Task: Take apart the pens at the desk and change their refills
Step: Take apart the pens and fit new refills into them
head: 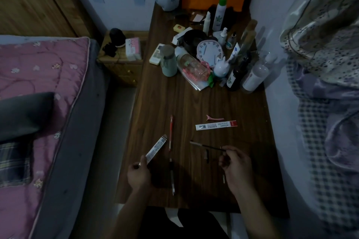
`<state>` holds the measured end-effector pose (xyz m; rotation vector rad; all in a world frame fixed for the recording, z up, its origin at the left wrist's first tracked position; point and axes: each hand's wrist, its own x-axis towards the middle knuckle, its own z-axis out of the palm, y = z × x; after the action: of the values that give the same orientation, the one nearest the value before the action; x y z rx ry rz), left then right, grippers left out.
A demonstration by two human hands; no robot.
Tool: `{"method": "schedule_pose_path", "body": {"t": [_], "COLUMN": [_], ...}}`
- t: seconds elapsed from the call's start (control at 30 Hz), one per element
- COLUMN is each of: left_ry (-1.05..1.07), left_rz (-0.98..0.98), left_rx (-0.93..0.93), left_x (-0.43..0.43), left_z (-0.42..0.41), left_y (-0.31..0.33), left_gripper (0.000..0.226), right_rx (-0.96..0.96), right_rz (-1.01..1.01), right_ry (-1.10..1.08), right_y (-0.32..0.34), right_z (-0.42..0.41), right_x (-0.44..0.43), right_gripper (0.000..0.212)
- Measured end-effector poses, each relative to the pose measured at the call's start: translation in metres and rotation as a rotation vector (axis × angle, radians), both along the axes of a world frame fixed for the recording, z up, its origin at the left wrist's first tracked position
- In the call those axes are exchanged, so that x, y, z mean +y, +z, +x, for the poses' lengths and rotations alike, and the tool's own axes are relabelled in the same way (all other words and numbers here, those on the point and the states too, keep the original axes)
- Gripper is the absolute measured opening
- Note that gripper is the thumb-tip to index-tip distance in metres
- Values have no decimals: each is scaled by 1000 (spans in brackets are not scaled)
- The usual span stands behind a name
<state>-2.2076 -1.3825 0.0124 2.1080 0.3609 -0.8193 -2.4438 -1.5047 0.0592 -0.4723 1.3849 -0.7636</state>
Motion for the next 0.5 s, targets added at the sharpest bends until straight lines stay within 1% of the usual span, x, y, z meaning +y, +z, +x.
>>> {"method": "schedule_pose_path", "body": {"t": [0.13, 0.2, 0.3, 0.37, 0.4, 0.43, 0.5], "left_ry": [-42, -117, -281, -370, -437, -508, -666], "left_rz": [50, 71, 172, 286, 336, 361, 346], "left_rx": [-67, -112, -239, -306, -356, -413, -525], "left_x": [2, 5, 10, 13, 14, 16, 20], "left_z": [-8, -11, -16, -20, -23, -27, -36], "left_y": [-3, -3, -4, -6, -6, -7, -10], "left_gripper": [36, 37, 51, 60, 61, 58, 44], "right_rx": [-73, -120, -156, -116, -91, -79, -113], "right_rz": [34, 49, 76, 82, 78, 70, 51], "right_ry": [-10, -20, -54, -33, -16, -1, 8], "right_y": [-1, 0, -1, -2, -2, -2, -1], "right_z": [0, -2, -4, -3, -2, -2, 0], "right_x": [1, 1, 2, 4, 6, 7, 8], "right_gripper": [16, 14, 13, 14, 16, 17, 18]}}
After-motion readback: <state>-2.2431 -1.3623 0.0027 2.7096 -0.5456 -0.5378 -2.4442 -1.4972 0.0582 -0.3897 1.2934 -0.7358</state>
